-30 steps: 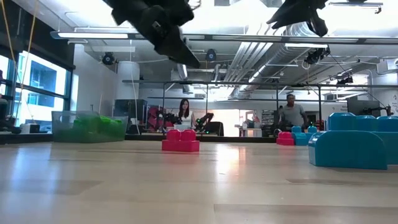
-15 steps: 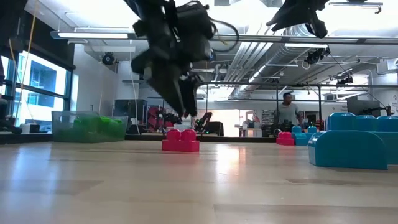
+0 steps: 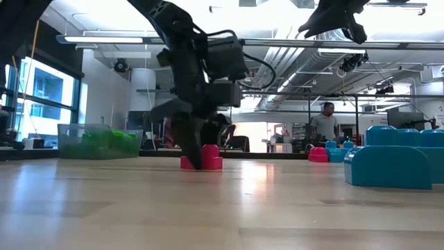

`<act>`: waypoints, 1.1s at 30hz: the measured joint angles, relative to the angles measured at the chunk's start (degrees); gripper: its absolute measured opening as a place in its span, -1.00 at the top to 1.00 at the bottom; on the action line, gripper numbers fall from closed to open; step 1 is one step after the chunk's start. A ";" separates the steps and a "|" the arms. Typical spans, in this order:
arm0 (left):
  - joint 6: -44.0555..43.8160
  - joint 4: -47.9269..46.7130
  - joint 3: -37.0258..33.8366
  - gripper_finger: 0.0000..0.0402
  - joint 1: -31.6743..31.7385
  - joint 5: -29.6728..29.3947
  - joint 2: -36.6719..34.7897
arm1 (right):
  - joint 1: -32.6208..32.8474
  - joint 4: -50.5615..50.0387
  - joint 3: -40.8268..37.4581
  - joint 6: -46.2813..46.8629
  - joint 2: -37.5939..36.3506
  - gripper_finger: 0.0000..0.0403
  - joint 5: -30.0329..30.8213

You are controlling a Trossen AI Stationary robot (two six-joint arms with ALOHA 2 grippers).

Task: Sort blocks
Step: Put the red game piece into the white bin

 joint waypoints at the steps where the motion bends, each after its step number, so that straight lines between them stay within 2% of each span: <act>1: -0.03 -0.04 0.13 -0.24 -0.01 0.02 0.26 | -0.02 -0.05 0.00 0.00 0.00 1.00 0.00; 5: -0.52 -0.28 0.17 -0.21 -0.04 -0.36 0.84 | 0.00 -0.61 0.00 -0.01 0.00 1.00 0.01; 7: -0.88 -0.33 0.11 -0.10 -0.07 -0.52 0.37 | 0.00 -0.83 0.00 -0.03 0.00 1.00 0.00; 11: -3.62 -1.59 -0.24 0.32 0.39 -0.50 -1.80 | -0.02 -0.81 -0.02 -0.44 0.00 1.00 0.02; 13: -4.94 -3.42 -0.38 0.51 1.55 1.69 -4.16 | 0.00 -0.83 0.00 -0.53 0.00 1.00 0.02; 21: -11.28 -18.77 -0.16 0.50 6.26 8.24 -18.85 | -0.03 -0.73 -0.01 -1.57 0.00 1.00 0.35; 24: -18.15 -25.09 -0.14 0.31 6.27 11.37 -24.78 | -0.44 -0.30 0.00 -2.87 0.28 1.00 0.45; 28: -26.31 -34.37 -0.81 0.16 0.70 10.21 -31.37 | -1.78 0.83 -0.02 -6.16 1.59 1.00 0.43; 33: -45.15 -37.17 -8.73 0.24 -13.16 10.81 -39.33 | -4.56 3.97 -0.02 -11.52 4.86 1.00 -4.24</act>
